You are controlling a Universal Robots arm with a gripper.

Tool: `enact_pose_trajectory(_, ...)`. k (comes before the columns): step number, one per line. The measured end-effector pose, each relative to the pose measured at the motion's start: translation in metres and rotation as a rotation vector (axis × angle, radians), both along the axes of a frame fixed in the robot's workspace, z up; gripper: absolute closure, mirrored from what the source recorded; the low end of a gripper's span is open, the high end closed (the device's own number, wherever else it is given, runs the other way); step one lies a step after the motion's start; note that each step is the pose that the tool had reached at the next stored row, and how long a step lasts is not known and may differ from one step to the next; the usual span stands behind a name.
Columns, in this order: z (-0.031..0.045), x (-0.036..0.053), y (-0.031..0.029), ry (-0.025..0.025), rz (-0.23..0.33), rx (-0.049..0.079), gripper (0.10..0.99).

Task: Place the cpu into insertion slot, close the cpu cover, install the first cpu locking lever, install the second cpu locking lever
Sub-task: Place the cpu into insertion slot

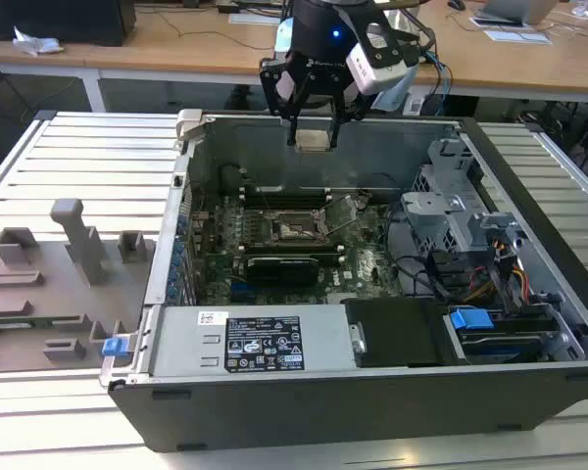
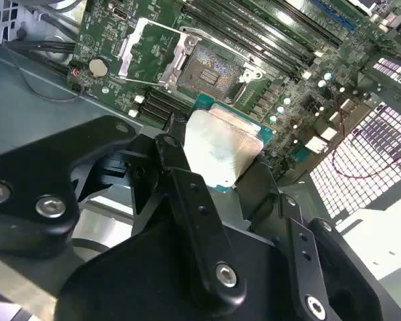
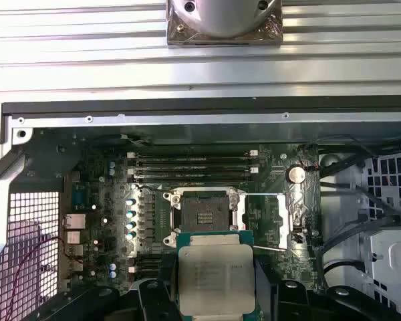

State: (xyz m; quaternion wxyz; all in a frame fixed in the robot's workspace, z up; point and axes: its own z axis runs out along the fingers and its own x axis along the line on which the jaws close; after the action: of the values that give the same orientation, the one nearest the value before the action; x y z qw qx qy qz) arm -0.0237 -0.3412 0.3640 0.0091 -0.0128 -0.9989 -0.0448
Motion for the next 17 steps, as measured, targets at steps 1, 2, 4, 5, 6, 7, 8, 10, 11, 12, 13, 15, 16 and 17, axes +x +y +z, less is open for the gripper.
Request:
enact_pose_trajectory(1, -0.0004, 0.0, 0.0001, 0.0, 0.0, 0.0, 0.541)
enact_pose_trajectory(2, -0.0009, 0.0, 0.0001, 0.0, 0.0, 0.0, 0.541)
enact_pose_trajectory(4, -0.0015, 0.0, 0.0001, 0.0, 0.0, 0.0, 0.541)
enact_pose_trajectory(5, -0.0018, 0.0, 0.0001, 0.0, 0.0, 0.0, 0.541)
enact_pose_trajectory(6, -0.0024, 0.0, 0.0001, 0.0, 0.0, 0.0, 0.541)
enact_pose_trajectory(7, -0.0033, 0.0, 0.0001, 0.0, 0.0, 0.0, 0.541)
enact_pose_trajectory(8, -0.0036, 0.0, 0.0001, 0.0, 0.0, 0.0, 0.541)
enact_pose_trajectory(10, -0.0043, 0.0, 0.0001, 0.0, 0.0, 0.0, 0.541)
enact_pose_trajectory(11, -0.0051, 0.0, 0.0001, 0.0, 0.0, 0.0, 0.541)
enact_pose_trajectory(12, -0.006, 0.0, 0.0001, 0.0, 0.0, 0.0, 0.541)
enact_pose_trajectory(13, -0.007, 0.0, 0.0001, 0.0001, 0.0, 0.0, 0.541)
enact_pose_trajectory(15, -0.009, 0.0, 0.0001, 0.0, 0.0, 0.0, 0.541)
enact_pose_trajectory(16, -0.0094, 0.0, 0.0001, 0.0, 0.0, 0.0, 0.541)
enact_pose_trajectory(17, -0.0101, 0.0, 0.0001, 0.0, 0.0, 0.0, 0.541)
